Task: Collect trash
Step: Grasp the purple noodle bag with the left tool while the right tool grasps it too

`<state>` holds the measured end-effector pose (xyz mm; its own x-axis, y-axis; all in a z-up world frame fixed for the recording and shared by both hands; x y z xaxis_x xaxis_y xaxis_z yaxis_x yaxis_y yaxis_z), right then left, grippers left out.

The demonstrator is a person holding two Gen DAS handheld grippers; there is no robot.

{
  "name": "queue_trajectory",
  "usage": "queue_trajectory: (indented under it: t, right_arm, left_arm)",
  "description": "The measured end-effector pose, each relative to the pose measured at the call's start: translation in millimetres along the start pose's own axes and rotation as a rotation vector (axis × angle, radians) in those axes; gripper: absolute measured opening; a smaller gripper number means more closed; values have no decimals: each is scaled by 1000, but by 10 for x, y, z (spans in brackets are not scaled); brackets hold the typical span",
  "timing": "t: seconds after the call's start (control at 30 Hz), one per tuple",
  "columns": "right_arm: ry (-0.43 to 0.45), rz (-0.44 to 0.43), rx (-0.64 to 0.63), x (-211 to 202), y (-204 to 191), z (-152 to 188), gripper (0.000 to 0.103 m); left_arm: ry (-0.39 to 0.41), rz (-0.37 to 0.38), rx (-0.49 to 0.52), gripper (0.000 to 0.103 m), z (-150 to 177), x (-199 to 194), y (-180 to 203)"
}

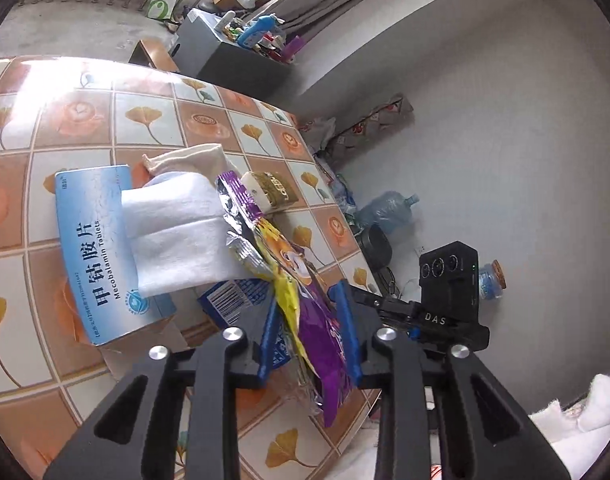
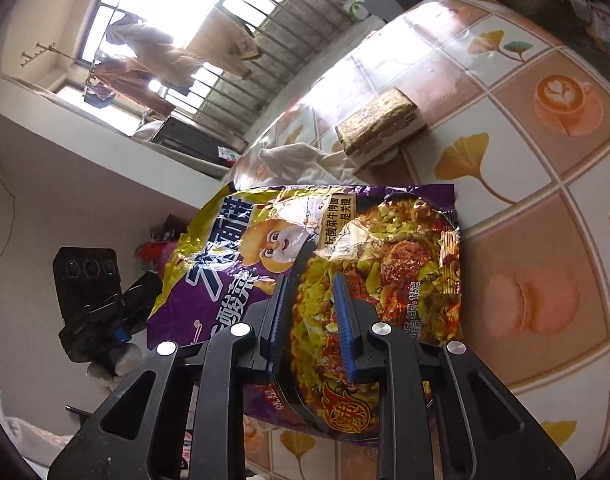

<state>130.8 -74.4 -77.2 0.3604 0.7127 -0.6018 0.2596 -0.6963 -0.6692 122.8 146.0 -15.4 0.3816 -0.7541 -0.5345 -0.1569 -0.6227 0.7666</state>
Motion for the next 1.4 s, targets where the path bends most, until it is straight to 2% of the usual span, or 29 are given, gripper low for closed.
queue_trajectory:
  t: [0.03, 0.1, 0.27, 0.37, 0.47, 0.53, 0.6, 0.7, 0.83, 0.9, 0.97, 1.07, 1.17, 1.33, 1.4]
  right_arm:
    - [7, -4, 3, -36, 11, -20, 23]
    - [29, -16, 13, -118, 35, -53, 22]
    - [127, 7, 34, -537, 185, -149, 22]
    - [242, 41, 44, -1013, 253, -227, 22]
    - [377, 88, 41, -1602, 291, -275, 22]
    - [447, 118, 33, -1917, 305, -271, 22]
    - [482, 151, 26, -2084, 337, -253, 22]
    - [462, 189, 38, -2009, 434, -227, 22]
    - [348, 198, 88, -1517, 693, -69, 22]
    - [268, 162, 130, -1253, 836, 37, 18]
    - [205, 147, 151, -1018, 921, 122, 17]
    - [134, 114, 179, -742, 998, 235, 13]
    - [73, 85, 223, -527, 1086, 318, 5]
    - [61, 44, 250, -413, 1157, 342, 0]
    - [70, 30, 265, -431, 1208, 342, 0]
  left_arm:
    - [-5, 21, 13, 10, -18, 7, 72]
    - [-16, 59, 55, 5, -42, 25, 275]
    - [-18, 150, 188, 1, -126, 219, 880]
    - [-18, 250, 258, 1, -184, 332, 1341]
    - [-25, 390, 301, 1, -198, 402, 1716]
    - [-37, 427, 314, 1, -189, 504, 1831]
    - [-58, 388, 313, 1, -164, 679, 1805]
    - [-96, 290, 292, 1, -117, 959, 1599]
    - [-145, 139, 232, 1, -55, 1189, 1150]
    - [-159, 64, 224, 0, -41, 1266, 996]
    - [-172, 19, 224, 0, -24, 1317, 885]
    - [-192, 1, 218, 0, -4, 1386, 865]
    - [-211, 23, 233, 0, 32, 1470, 965]
    - [-289, 62, 283, 0, 275, 1795, 1198]
    - [-312, 45, 332, 0, 405, 1948, 1247]
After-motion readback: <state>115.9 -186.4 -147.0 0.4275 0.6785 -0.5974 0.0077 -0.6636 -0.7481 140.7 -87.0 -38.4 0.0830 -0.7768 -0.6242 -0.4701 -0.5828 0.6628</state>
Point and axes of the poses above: each gripper's, at about its wrist camera, not at the fingertips, and x roughly the way its jaws point, y to its right, z to its underside, the point moved 6 cm from there along x, roughly the way its jaws point, and after that the axes turned 9 degrees about -x, right-handed, at the moved point
